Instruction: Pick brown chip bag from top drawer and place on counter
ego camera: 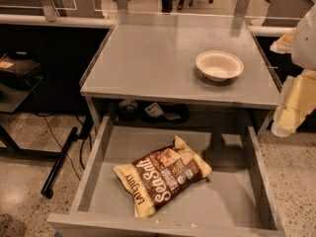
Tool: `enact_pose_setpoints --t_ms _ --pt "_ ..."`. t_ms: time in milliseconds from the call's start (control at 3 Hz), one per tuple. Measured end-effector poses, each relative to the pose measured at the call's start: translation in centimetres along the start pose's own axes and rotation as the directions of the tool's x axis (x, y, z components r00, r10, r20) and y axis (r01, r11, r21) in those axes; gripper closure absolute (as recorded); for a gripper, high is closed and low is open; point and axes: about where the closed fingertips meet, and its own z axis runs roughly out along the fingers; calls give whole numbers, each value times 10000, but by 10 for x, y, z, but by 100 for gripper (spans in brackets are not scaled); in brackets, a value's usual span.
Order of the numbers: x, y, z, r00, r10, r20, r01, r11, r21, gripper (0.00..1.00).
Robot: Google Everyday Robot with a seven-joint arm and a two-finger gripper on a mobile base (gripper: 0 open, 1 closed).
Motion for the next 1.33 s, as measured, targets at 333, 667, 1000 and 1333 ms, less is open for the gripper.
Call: enact_pose_setpoints --t_ms 333,667,1000,1333 --pt "0 0 0 10000 -5 10 5 10000 16 0" --pt "-6 -1 11 9991 -373 195 375 9992 -148 0" --pt "-19 5 24 9928 -911 779 952 9942 -498 0" --pt "-19 5 24 9928 -911 779 952 9942 -498 0"
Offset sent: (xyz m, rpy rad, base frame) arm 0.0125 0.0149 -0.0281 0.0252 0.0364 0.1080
